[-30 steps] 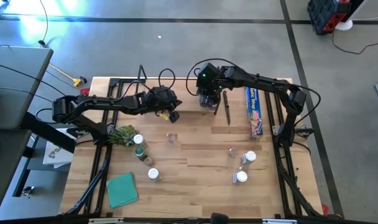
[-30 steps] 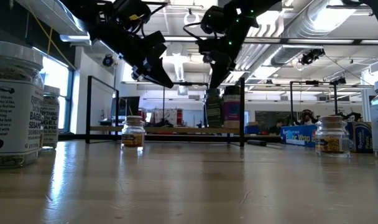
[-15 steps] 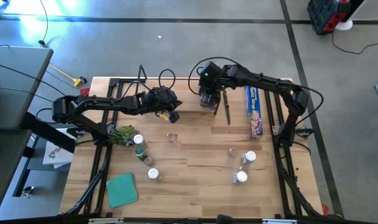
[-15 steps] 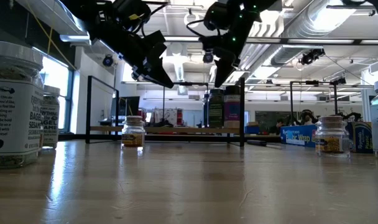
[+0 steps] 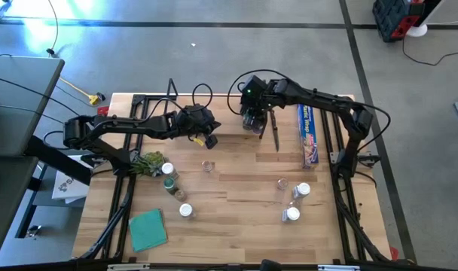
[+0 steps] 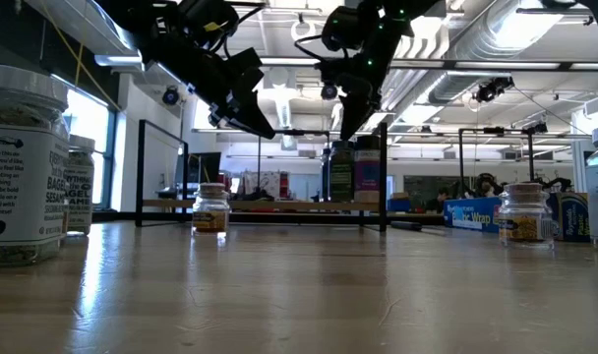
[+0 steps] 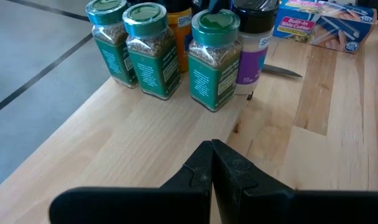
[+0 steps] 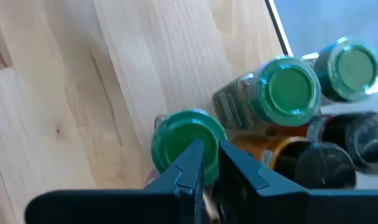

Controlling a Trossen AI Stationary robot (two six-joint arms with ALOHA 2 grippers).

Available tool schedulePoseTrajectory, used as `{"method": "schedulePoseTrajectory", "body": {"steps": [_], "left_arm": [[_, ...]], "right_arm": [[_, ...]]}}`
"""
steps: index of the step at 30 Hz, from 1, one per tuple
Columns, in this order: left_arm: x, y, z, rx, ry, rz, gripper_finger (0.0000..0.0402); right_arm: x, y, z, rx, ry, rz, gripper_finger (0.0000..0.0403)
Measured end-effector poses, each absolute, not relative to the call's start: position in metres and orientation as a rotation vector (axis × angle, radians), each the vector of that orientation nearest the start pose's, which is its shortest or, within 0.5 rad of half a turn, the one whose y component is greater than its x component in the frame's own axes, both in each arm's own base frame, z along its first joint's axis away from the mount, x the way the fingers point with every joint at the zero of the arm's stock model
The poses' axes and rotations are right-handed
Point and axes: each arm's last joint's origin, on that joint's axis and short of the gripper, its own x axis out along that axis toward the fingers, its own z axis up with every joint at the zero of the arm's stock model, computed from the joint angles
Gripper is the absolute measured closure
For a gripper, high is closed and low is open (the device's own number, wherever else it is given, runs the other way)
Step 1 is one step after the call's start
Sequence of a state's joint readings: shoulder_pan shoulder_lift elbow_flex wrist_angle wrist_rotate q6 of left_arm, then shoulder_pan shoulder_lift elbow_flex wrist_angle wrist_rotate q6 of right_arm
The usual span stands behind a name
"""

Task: Shelf spices
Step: Put the green seasoning bottle on the shelf aligned with the other green seasoning bottles

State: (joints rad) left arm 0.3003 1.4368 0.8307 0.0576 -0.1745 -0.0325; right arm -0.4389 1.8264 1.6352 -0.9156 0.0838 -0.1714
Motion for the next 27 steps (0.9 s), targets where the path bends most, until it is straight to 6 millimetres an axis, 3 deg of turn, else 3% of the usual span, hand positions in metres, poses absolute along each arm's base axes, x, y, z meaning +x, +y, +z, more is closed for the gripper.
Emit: {"method": "schedulePoseTrajectory", "body": {"steps": [13,27], "left_arm": [[0.289,0.090,0.225,-0.096,0.538,0.408,0.0401],[0.294,0.090,0.217,-0.079,0.555,0.429,0.0401]], "right_arm": [[0.355,-0.168,0.280,-0.047,1.094,-0.301,0.0362],[0.352,-0.167,0.279,-0.094,1.140,-0.285,0.0362]]}}
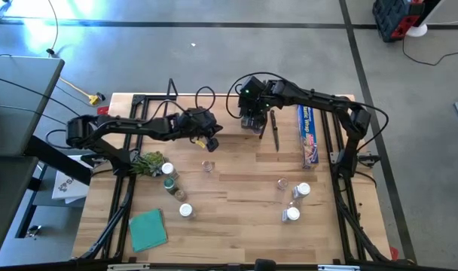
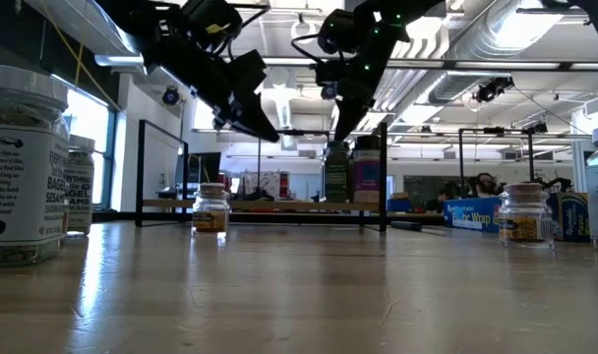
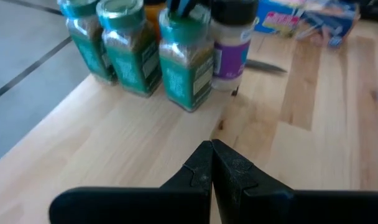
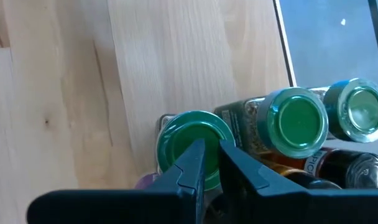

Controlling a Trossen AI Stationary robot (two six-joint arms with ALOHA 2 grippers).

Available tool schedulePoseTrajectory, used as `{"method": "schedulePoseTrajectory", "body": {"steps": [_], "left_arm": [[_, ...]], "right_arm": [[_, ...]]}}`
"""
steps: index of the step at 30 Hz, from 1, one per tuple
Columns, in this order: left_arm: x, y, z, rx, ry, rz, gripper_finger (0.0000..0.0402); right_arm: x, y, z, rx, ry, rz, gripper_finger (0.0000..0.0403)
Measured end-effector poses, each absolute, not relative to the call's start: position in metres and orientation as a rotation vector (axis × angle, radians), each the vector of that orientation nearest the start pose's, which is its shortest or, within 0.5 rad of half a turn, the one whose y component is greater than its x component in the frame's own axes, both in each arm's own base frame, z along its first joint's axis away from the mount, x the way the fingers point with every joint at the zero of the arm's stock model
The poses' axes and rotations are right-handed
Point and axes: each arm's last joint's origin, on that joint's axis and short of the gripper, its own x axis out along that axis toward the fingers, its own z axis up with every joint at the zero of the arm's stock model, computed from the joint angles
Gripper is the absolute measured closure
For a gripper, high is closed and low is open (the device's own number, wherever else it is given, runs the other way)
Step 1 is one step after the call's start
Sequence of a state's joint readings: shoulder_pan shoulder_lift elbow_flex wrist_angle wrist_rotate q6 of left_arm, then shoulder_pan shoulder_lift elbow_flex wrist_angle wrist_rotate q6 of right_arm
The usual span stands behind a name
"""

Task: Shelf spices
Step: Put the green seasoning bottle on the shelf aligned with the other green seasoning bottles

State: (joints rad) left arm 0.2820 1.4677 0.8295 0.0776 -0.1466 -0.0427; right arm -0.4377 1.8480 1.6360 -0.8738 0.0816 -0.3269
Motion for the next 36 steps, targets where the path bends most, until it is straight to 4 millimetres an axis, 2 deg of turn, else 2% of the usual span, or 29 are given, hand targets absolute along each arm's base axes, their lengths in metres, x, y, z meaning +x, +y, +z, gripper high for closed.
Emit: {"method": "schedulePoseTrajectory", "body": {"steps": [11,22,36], "left_arm": [[0.296,0.091,0.211,-0.077,0.572,0.439,0.0401],[0.296,0.091,0.212,-0.072,0.562,0.450,0.0401],[0.297,0.089,0.212,-0.071,0.559,0.441,0.0401]], "right_arm": [[0.345,-0.165,0.292,-0.095,1.116,-0.340,0.0362],[0.342,-0.175,0.283,-0.011,1.144,-0.371,0.0362],[0.350,-0.179,0.278,-0.045,1.118,-0.364,0.0362]]}}
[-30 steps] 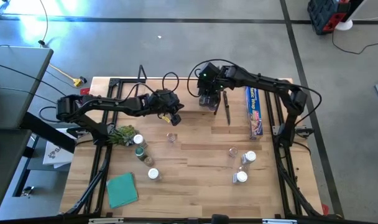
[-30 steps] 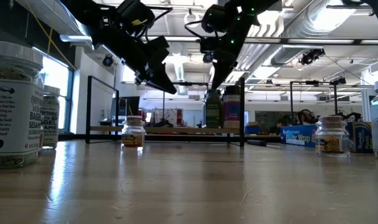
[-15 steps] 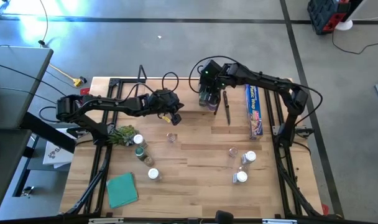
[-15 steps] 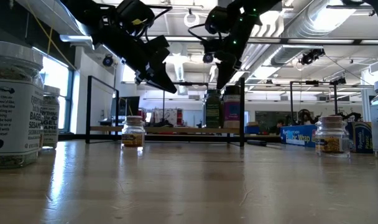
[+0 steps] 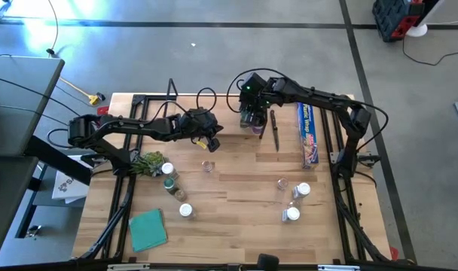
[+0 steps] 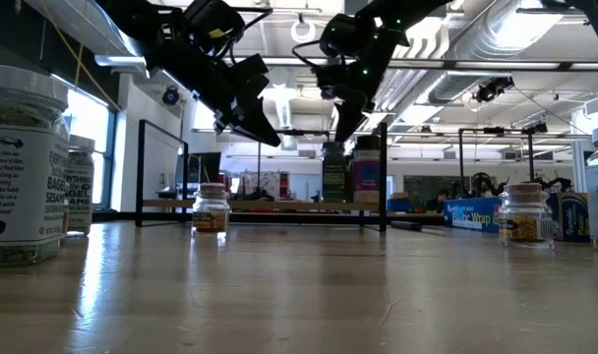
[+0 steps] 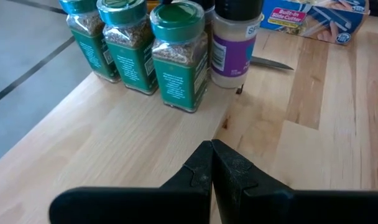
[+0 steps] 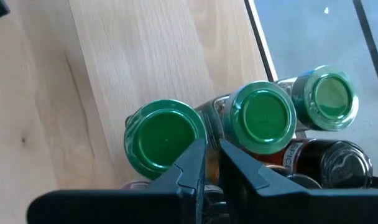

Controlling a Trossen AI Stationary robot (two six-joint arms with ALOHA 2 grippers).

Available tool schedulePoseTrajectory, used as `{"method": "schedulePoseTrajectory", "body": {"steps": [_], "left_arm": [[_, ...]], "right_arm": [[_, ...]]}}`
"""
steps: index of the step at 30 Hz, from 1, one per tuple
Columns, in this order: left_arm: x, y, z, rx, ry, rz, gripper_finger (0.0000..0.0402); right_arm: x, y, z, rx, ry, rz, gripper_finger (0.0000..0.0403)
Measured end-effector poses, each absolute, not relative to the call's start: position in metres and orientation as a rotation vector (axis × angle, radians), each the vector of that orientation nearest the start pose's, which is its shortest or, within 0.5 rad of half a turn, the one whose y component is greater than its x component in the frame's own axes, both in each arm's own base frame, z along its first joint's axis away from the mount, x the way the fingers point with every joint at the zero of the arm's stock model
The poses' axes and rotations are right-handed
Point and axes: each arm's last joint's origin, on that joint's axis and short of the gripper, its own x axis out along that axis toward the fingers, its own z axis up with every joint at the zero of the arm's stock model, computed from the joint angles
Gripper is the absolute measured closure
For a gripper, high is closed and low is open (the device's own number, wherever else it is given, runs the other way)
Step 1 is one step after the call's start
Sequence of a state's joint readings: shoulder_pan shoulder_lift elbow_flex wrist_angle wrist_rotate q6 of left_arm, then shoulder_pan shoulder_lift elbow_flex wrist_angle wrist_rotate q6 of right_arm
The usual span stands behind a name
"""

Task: Shelf spices
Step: Put the green seasoning bottle on the shelf aligned with the other green seasoning bottles

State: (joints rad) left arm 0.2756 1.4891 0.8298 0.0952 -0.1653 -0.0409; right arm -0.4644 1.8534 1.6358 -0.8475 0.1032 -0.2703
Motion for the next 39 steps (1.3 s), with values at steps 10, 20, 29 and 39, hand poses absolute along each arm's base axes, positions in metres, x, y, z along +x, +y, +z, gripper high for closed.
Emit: {"method": "schedulePoseTrajectory", "body": {"steps": [10,20,29,39], "left_arm": [[0.298,0.089,0.213,-0.071,0.554,0.439,0.0401],[0.298,0.089,0.214,-0.070,0.544,0.439,0.0402],[0.298,0.089,0.214,-0.070,0.543,0.439,0.0401],[0.298,0.089,0.214,-0.075,0.540,0.435,0.0402]], "right_arm": [[0.340,-0.174,0.290,-0.057,1.126,-0.390,0.0362],[0.343,-0.171,0.291,-0.030,1.096,-0.329,0.0362],[0.347,-0.176,0.281,-0.035,1.111,-0.315,0.0362],[0.351,-0.177,0.281,-0.139,1.098,-0.259,0.0362]]}}
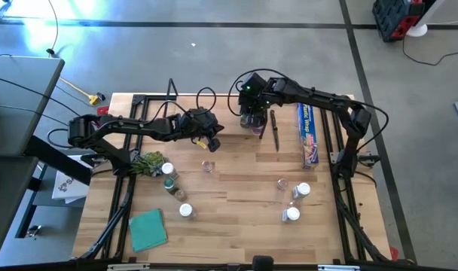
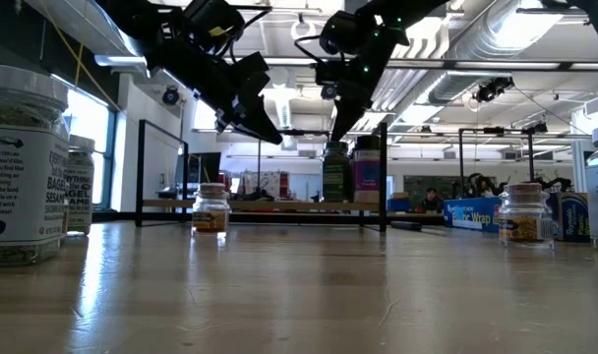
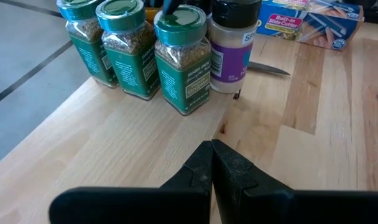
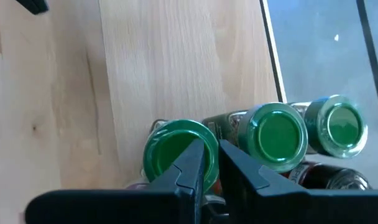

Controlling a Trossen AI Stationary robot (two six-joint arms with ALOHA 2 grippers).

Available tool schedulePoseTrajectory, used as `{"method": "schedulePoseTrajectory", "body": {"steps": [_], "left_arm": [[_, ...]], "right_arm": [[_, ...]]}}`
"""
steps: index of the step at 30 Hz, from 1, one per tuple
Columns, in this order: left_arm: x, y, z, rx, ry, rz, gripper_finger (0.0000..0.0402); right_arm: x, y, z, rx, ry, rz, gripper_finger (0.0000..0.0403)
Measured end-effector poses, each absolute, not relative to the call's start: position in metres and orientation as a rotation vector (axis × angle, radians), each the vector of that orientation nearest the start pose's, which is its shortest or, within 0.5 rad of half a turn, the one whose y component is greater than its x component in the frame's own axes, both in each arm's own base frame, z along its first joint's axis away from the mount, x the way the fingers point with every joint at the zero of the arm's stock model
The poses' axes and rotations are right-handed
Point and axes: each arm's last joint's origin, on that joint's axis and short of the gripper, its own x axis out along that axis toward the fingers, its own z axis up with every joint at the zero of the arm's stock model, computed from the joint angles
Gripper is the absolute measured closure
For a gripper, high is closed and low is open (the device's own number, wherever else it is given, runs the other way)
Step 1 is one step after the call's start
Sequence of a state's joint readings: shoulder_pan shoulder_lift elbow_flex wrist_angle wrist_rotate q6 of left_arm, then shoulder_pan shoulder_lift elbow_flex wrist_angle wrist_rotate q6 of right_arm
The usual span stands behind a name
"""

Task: Shelf spices
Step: Put the green seasoning bottle on the shelf aligned with the other green seasoning bottles

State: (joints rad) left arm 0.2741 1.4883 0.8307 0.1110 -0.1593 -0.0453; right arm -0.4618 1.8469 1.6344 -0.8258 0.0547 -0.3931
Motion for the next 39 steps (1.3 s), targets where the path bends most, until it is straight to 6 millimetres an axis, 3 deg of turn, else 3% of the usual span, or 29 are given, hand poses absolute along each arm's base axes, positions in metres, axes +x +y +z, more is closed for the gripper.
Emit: {"method": "schedulePoseTrajectory", "body": {"steps": [7,11,20,27,39], "left_arm": [[0.299,0.089,0.214,-0.078,0.535,0.436,0.0402],[0.304,0.100,0.208,-0.090,0.503,0.443,0.0402],[0.322,0.135,0.168,-0.136,0.469,0.431,0.0402],[0.335,0.150,0.145,-0.140,0.456,0.449,0.0402],[0.344,0.149,0.143,-0.131,0.357,0.390,0.0402]], "right_arm": [[0.348,-0.175,0.289,-0.104,1.075,-0.294,0.0362],[0.347,-0.175,0.287,-0.025,1.075,-0.325,0.0362],[0.351,-0.174,0.278,-0.014,1.102,-0.304,0.0362],[0.351,-0.174,0.278,-0.029,1.103,-0.277,0.0362],[0.352,-0.173,0.278,-0.058,1.097,-0.219,0.0362]]}}
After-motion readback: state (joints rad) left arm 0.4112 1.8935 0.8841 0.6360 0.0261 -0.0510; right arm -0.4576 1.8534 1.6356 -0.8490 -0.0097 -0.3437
